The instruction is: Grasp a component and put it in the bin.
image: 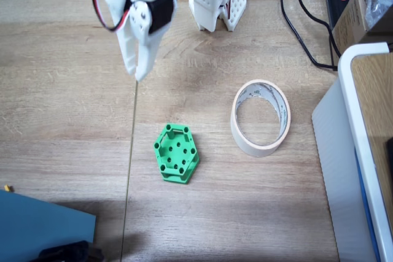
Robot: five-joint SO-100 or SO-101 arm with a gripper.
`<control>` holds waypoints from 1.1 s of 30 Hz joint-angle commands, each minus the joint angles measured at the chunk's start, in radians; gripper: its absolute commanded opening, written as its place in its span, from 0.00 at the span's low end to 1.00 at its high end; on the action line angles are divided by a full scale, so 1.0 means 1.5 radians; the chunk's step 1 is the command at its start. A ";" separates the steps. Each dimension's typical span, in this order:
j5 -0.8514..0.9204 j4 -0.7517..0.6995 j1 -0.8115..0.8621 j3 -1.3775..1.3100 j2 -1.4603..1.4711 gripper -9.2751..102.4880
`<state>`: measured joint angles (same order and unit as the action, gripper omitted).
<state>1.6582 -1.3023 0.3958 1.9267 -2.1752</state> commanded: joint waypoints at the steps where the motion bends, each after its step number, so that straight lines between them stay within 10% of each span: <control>1: -0.006 0.008 -0.007 -0.054 0.032 0.17; 33: -0.007 0.009 -0.147 -0.102 0.210 0.22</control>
<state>1.6506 -1.3008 0.1841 1.8669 -1.8561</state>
